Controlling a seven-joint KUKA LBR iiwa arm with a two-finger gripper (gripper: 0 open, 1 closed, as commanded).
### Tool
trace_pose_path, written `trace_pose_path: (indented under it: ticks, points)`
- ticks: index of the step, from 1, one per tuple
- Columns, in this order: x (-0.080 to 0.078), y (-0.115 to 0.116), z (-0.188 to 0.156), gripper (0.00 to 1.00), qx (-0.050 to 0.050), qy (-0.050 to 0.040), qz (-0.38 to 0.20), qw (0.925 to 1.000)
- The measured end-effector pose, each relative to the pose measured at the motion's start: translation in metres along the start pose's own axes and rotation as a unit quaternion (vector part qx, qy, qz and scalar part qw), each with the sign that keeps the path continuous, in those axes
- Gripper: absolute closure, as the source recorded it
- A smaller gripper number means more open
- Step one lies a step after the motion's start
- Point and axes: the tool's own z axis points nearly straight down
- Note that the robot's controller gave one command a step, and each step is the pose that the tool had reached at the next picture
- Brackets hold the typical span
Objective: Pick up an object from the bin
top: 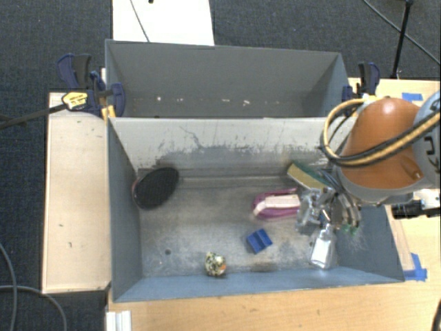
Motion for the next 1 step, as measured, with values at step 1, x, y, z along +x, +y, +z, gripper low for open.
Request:
trace_pose_path:
  ticks: [1]
  points:
    - [0.0002,0.0,0.0043,0.0,0.001,0.003,-0.001,1.0]
